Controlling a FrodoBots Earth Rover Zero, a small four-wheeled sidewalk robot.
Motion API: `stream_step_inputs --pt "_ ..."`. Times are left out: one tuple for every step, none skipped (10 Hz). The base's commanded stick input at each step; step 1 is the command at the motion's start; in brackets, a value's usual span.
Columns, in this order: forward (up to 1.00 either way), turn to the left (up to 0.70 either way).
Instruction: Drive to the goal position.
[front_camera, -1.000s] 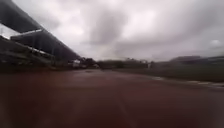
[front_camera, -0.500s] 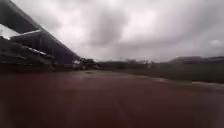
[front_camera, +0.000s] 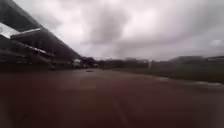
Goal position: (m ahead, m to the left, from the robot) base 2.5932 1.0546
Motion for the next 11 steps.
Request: stream_step_inputs --pt "0.50 0.00" --pt "0.50 0.00" --pt "0.50 0.00" --pt "0.50 0.00" --pt "0.50 0.00" --pt "0.50 0.00" --pt "0.50 0.00" --pt "0.50 0.00" --pt "0.50 0.00" --pt "0.50 0.00" --pt "0.50 0.00"
